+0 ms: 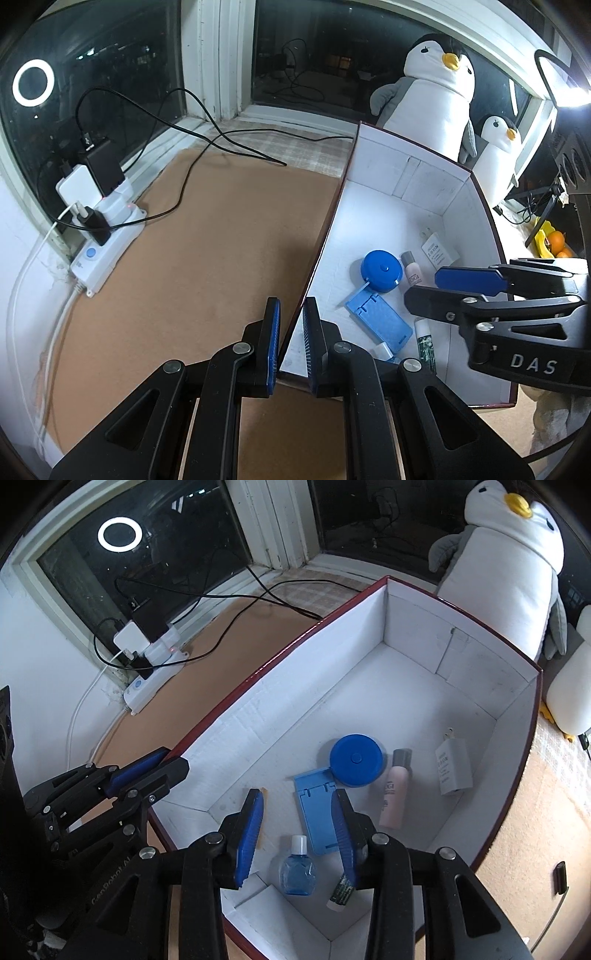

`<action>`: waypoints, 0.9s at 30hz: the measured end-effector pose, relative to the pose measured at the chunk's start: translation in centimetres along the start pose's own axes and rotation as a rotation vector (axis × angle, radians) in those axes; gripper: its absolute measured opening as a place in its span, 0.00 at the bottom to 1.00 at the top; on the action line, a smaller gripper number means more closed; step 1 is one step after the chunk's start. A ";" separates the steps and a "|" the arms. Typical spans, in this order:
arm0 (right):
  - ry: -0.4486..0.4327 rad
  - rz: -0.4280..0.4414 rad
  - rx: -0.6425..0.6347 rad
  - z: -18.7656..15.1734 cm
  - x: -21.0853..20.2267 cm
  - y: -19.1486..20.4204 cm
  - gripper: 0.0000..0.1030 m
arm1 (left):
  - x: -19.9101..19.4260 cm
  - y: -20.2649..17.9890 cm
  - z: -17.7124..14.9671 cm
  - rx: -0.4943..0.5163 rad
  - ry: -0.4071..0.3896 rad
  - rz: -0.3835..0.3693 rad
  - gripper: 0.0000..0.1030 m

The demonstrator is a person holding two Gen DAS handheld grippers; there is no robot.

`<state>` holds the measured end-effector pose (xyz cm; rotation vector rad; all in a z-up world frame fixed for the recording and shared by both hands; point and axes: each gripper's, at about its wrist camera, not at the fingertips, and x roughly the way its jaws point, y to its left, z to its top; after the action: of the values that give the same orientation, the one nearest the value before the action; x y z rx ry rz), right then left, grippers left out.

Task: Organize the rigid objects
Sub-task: 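Carry the wooden clothespin into the box and open the right tool, then move the right tool to the metal spoon handle and grasp it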

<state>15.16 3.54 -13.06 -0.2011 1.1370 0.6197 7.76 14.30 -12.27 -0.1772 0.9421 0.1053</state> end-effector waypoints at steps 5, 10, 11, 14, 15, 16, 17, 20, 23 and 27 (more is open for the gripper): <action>-0.010 0.009 0.010 -0.4 -0.7 -0.4 0.34 | 0.1 -0.1 0.1 0.007 0.003 0.008 0.11; -0.033 0.027 0.026 -0.7 -1.7 -1.0 0.35 | 0.2 -0.3 0.2 0.011 0.005 0.015 0.11; -0.038 0.027 0.030 -0.9 -1.9 -1.1 0.35 | 0.2 -0.3 0.2 0.011 0.006 0.016 0.11; -0.051 0.027 0.038 -1.4 -2.6 -1.6 0.35 | 0.2 -0.4 0.1 0.014 0.006 0.020 0.11; -0.053 0.027 0.040 -1.5 -2.8 -1.8 0.35 | 0.1 -0.4 0.1 0.015 0.006 0.021 0.11; -0.055 0.029 0.044 -1.6 -2.9 -2.0 0.35 | 0.2 -0.4 0.1 0.015 0.006 0.023 0.11; -0.059 0.032 0.053 -1.7 -3.1 -2.3 0.35 | 0.2 -0.4 0.1 0.015 0.007 0.024 0.11; -0.075 0.040 0.089 -2.1 -3.6 -3.3 0.35 | 0.2 -0.5 0.1 0.017 0.008 0.027 0.11; -0.097 0.043 0.117 -2.6 -4.5 -4.3 0.35 | 0.2 -0.5 0.1 0.018 0.009 0.029 0.11; -0.137 0.021 0.147 -3.9 -6.1 -5.4 0.35 | 0.2 -0.6 0.2 0.020 0.010 0.031 0.11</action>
<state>13.40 -4.84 -10.10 -0.0206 1.0479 0.5575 8.09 13.79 -12.26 -0.1449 0.9560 0.1239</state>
